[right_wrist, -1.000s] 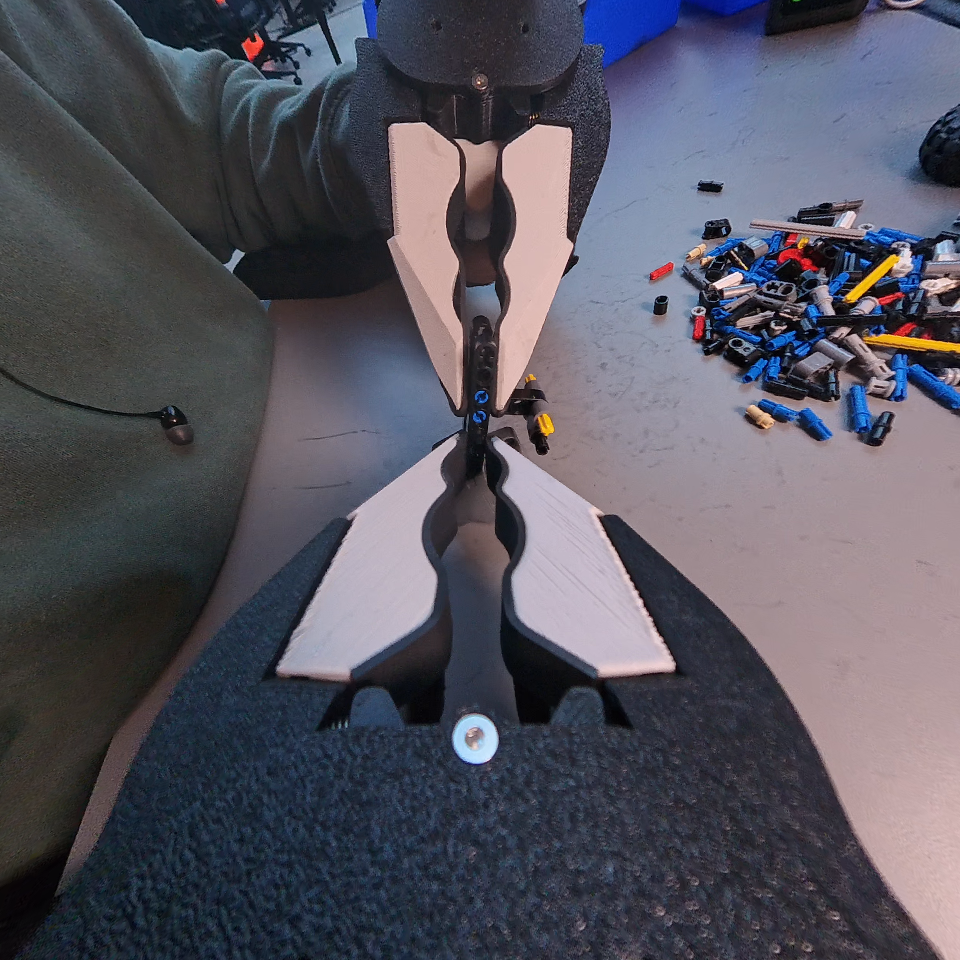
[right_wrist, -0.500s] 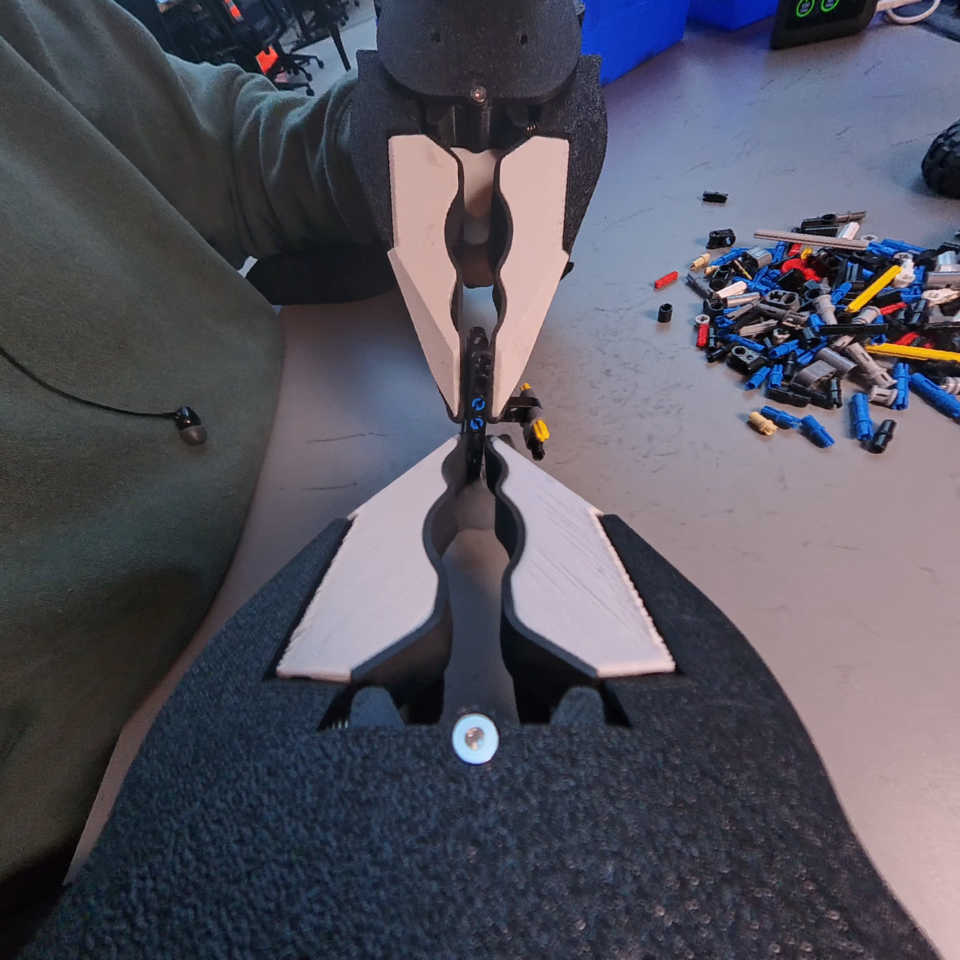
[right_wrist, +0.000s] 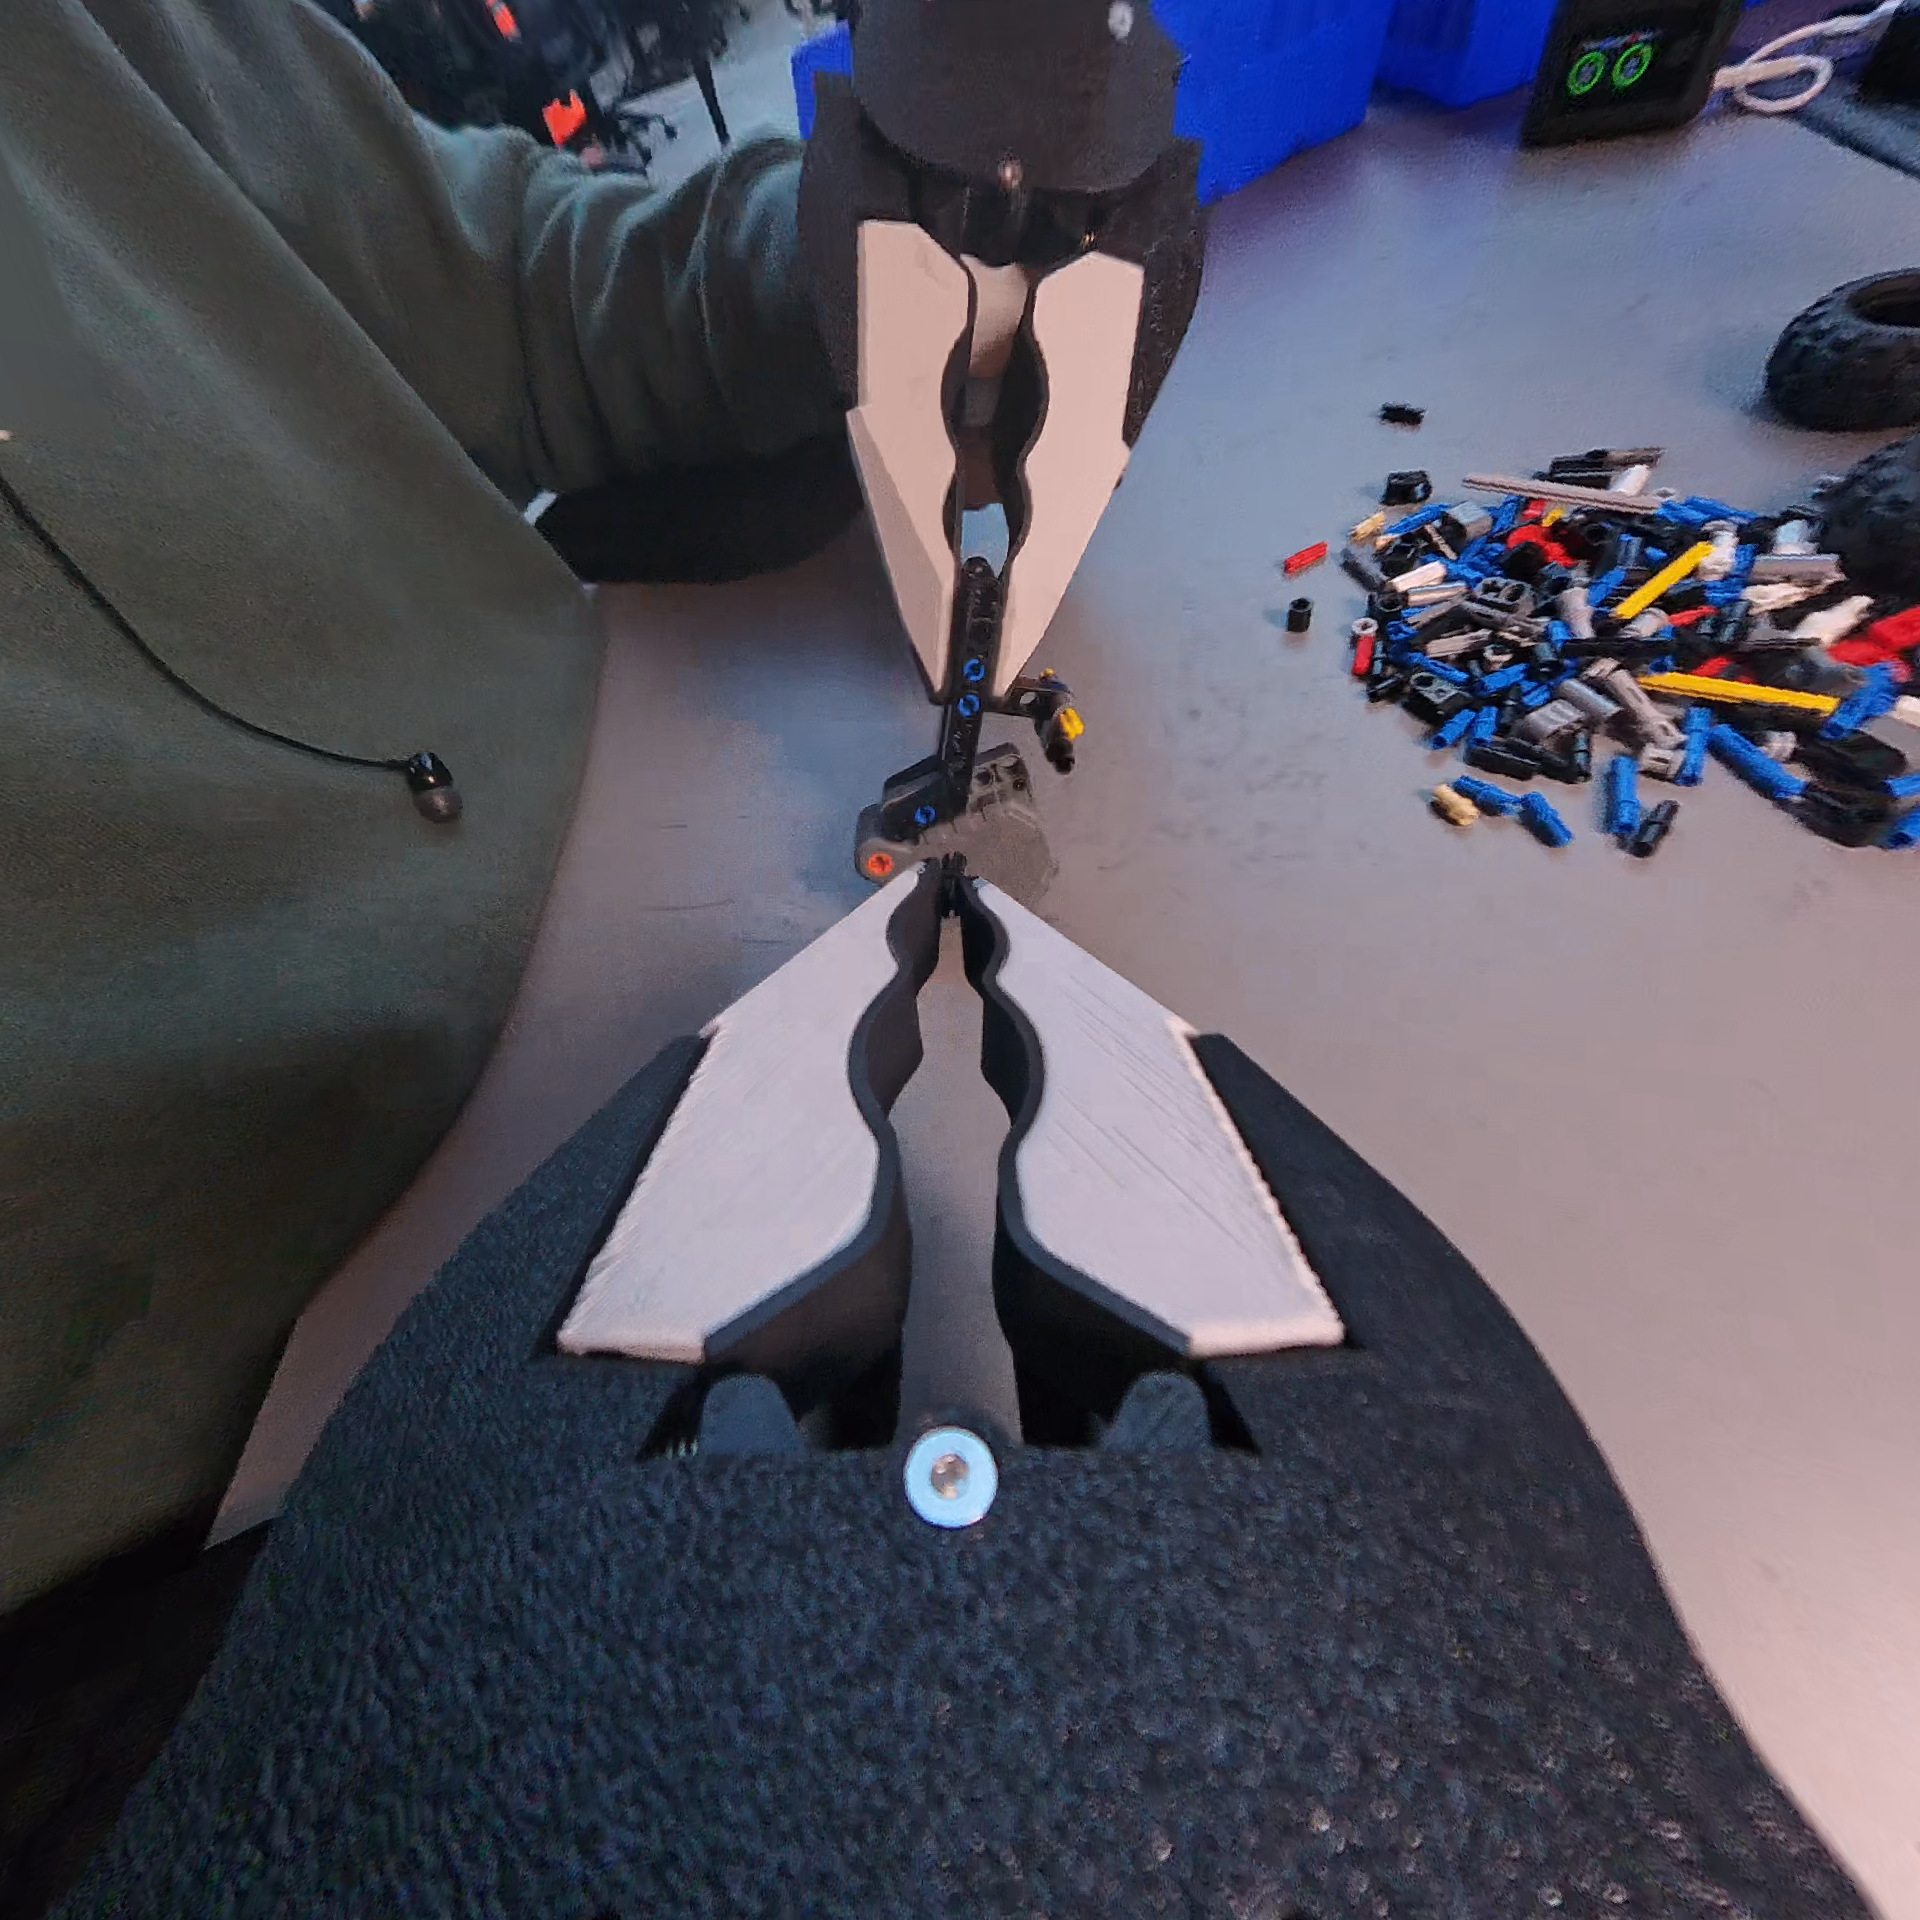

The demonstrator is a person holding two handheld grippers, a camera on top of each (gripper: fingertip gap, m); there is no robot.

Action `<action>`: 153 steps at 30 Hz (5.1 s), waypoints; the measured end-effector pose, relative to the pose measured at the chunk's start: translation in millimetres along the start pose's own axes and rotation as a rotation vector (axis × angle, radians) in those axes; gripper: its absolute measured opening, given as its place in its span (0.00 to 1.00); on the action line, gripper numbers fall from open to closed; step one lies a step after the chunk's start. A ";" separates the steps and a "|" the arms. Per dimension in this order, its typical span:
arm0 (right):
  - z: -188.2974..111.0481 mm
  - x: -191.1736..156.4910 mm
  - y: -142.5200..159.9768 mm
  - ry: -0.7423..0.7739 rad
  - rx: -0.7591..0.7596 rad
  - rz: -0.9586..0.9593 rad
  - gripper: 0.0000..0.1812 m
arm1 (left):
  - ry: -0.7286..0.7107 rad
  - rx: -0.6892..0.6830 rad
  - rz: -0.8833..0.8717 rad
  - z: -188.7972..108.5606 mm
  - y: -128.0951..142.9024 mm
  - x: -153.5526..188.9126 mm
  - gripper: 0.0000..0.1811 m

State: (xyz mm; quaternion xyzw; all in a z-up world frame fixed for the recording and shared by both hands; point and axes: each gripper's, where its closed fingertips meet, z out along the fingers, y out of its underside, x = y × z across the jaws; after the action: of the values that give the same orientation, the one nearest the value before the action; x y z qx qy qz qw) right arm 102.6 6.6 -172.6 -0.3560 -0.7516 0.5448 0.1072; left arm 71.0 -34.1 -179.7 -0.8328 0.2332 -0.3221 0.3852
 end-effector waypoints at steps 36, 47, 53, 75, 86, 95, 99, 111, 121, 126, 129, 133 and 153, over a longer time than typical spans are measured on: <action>73.6 11.6 -4.6 -0.034 -0.188 -0.098 0.13 | 0.018 0.130 -0.120 -11.3 -0.5 -12.2 0.04; 71.9 14.3 -4.5 -0.089 -0.123 0.088 0.04 | -0.038 0.124 -0.070 -33.8 0.9 -13.6 0.10; 71.3 14.7 -3.0 -0.082 -0.125 0.098 0.04 | -0.102 0.085 -0.017 -17.2 5.8 -18.1 0.06; 59.9 18.2 -19.7 -0.040 -0.072 -0.002 0.05 | -0.078 0.085 -0.015 -13.4 4.7 -14.5 0.05; 54.9 13.4 -19.2 -0.114 -0.040 0.062 0.03 | -0.039 0.085 -0.049 -14.5 2.9 -10.3 0.04; 50.7 10.0 -18.1 -0.140 -0.030 0.109 0.03 | 0.023 0.093 -0.106 -17.3 7.3 -7.3 0.04; 55.3 11.1 -18.1 -0.114 -0.061 0.117 0.03 | 0.024 0.111 -0.134 -15.1 7.5 -9.8 0.04; 58.0 9.3 -17.9 -0.057 -0.087 0.122 0.05 | -0.008 -0.014 -0.164 1.4 26.0 -4.3 0.06; 64.0 3.3 4.9 -0.054 -0.194 0.193 0.06 | -0.014 0.003 -0.171 1.4 24.8 -3.2 0.04; 64.0 -2.9 5.8 -0.126 -0.203 0.214 0.03 | 0.009 -0.045 -0.152 2.3 27.7 3.4 0.04; 59.5 1.1 13.2 -0.125 -0.254 0.197 0.03 | 0.052 -0.113 -0.151 -2.7 35.2 10.1 0.04; 53.2 -4.9 9.2 -0.169 -0.229 0.196 0.03 | 0.080 -0.122 -0.172 -12.3 41.1 11.0 0.04; 33.3 -32.3 -50.3 -0.259 0.120 -0.032 0.03 | 0.002 0.229 -0.037 -47.8 -21.4 6.6 0.18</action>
State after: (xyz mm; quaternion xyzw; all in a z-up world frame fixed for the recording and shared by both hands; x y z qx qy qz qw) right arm 86.7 -46.9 -133.0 -0.2634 -0.7307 0.6286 0.0391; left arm 44.3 -49.0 -136.7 -0.7871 0.1796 -0.3546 0.4716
